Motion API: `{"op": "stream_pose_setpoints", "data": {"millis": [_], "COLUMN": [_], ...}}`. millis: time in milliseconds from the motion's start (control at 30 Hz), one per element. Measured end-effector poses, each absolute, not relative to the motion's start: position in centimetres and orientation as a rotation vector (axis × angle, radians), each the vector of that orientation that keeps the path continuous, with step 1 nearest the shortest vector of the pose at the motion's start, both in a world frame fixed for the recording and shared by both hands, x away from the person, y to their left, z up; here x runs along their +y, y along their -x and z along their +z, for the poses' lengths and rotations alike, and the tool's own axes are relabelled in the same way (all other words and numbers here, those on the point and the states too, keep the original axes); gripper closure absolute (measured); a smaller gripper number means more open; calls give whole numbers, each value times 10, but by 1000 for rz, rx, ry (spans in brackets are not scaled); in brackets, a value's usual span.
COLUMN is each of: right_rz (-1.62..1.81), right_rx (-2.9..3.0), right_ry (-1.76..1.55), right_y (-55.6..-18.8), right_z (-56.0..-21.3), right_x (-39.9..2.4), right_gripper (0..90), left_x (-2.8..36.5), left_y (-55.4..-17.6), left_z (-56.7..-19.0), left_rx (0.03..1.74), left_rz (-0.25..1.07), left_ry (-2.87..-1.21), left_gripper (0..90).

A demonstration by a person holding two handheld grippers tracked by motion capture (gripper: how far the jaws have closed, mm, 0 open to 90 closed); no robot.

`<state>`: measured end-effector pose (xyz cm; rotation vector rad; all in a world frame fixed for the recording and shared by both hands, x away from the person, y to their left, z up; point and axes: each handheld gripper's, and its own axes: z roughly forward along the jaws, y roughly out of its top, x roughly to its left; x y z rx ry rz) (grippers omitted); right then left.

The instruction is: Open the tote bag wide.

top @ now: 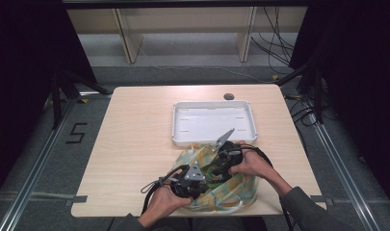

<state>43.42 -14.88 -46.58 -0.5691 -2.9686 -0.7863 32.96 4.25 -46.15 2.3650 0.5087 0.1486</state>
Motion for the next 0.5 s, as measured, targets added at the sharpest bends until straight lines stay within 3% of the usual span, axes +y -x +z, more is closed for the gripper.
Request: {"op": "stream_pose_setpoints", "data": {"millis": [500], "right_rz": [-763], "right_rx": [-2956], "right_ry": [748], "right_y": [-457], "right_z": [-477], "right_x": [-151], "right_gripper": [454], "left_x": [31], "left_y": [-336], "left_z": [-481], "left_rx": [592], "left_rz": [188], "left_ry": [-2407], "left_gripper": [876]}}
